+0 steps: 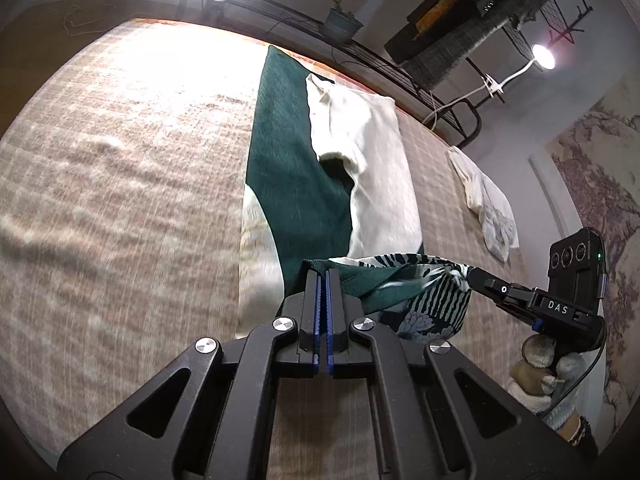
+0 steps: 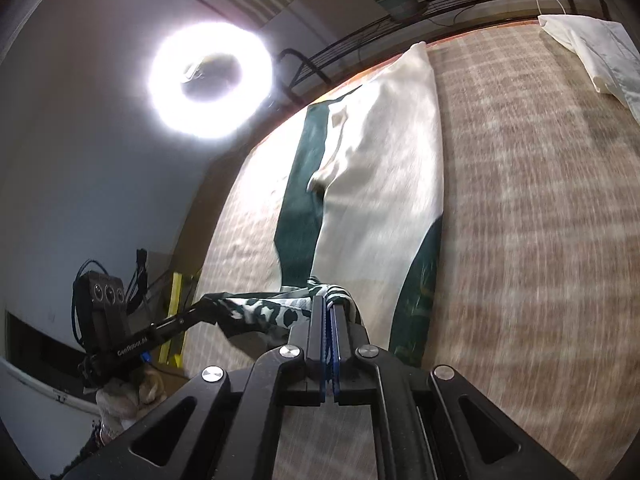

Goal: Fold small clothes
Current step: 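Fold the hem up toward the collar with both grippers and release, then move both grippers to the collar end and grasp it with the right gripper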

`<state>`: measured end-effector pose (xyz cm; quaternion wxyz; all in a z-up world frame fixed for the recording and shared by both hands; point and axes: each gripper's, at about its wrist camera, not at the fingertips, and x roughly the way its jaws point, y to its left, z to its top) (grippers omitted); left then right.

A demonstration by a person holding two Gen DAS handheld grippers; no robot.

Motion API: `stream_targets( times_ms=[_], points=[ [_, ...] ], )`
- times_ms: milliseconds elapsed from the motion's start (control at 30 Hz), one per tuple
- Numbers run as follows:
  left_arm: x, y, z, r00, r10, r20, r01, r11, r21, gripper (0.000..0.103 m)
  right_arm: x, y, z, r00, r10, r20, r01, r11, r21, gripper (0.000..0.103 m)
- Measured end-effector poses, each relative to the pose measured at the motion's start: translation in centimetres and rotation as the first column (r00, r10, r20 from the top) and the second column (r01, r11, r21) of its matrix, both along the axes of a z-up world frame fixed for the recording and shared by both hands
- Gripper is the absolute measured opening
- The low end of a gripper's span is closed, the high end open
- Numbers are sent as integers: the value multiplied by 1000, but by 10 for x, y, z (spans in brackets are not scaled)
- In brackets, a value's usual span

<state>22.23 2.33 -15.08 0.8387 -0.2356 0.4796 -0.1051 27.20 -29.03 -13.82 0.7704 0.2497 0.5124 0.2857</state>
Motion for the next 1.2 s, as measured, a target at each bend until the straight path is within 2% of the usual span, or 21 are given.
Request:
stream_targets(
  times_ms=[467,633,800,833,900,967,1000,1200],
  points=[
    [60,4,-23,997,62,-46,-61,998,24,0,47,-9,-28,996,-74,-46,73,997,-7,0],
    [69,1,-28,996,68,-51,-67,998,16,0,59,-2,-32,995,-85,-47,84,996,-7,0],
    [75,3,-29,995,88,-39,-86,995,40,0,66,3,-35,995,-86,-50,86,996,-19,0],
    [76,4,-29,995,91,-45,-89,995,43,3,67,3,-35,995,-85,-45,84,996,-23,3],
    [75,7,-27,994,105,-41,-104,994,38,22,69,4,-33,996,-86,-30,85,996,-36,7],
    [73,9,-24,992,125,-20,-124,991,53,33,66,0,-28,996,-89,-21,88,995,-40,31],
    [73,10,-22,992,129,-11,-129,990,57,35,64,-2,-24,995,-104,-8,104,993,-49,36],
    [71,13,-16,993,122,12,-122,989,78,35,60,3,-20,997,-77,21,78,994,-74,32]
  ],
)
